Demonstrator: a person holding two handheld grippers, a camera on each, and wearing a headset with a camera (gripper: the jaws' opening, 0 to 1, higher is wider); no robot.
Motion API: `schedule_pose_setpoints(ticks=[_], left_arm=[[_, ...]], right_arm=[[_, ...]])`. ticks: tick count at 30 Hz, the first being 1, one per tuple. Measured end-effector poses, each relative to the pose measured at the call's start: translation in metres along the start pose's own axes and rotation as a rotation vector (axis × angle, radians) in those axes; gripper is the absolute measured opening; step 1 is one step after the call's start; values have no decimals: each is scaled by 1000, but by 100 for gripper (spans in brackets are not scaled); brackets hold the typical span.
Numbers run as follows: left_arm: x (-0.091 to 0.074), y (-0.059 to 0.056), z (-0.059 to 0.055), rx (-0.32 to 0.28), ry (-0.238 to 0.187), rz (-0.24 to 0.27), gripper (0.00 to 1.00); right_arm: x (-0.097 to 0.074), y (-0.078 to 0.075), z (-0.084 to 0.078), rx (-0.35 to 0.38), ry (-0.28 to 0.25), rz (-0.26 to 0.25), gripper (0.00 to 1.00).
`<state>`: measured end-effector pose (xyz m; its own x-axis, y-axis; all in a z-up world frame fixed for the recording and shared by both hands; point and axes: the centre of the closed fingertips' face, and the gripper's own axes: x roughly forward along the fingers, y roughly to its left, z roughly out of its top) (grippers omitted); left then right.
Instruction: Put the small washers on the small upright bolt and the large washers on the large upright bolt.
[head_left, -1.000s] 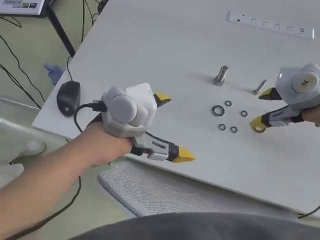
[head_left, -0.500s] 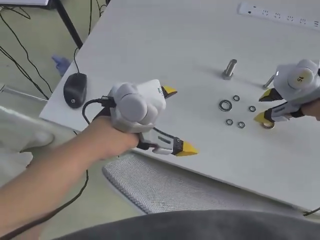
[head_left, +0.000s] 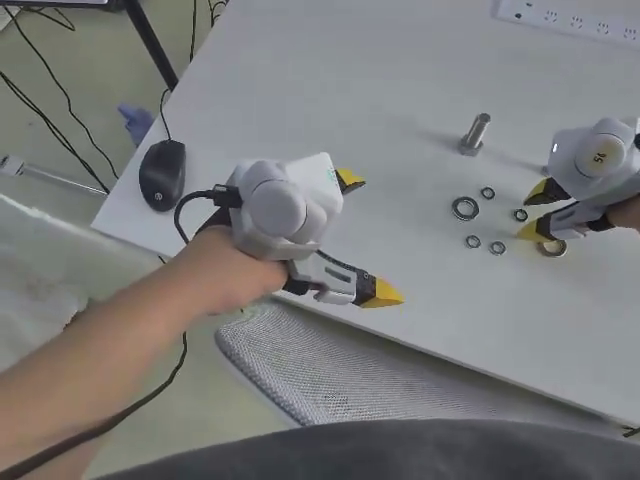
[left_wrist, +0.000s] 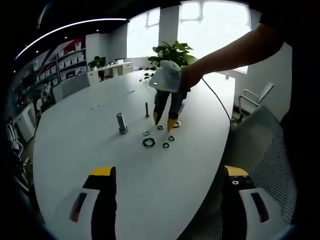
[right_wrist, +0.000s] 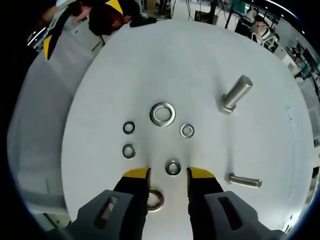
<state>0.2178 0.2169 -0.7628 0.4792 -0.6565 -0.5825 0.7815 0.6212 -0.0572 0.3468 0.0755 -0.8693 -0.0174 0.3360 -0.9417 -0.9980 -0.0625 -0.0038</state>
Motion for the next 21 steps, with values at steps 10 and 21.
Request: schedule_pose_setpoints(ticks=[10, 21], left_arm=[[5, -5, -4, -17, 3, -9, 83], [3, -2, -5, -28, 6, 2, 79]], right_arm=[[1, -2, 1, -24, 7, 5, 20], [1, 1, 4, -58, 74, 1, 16]])
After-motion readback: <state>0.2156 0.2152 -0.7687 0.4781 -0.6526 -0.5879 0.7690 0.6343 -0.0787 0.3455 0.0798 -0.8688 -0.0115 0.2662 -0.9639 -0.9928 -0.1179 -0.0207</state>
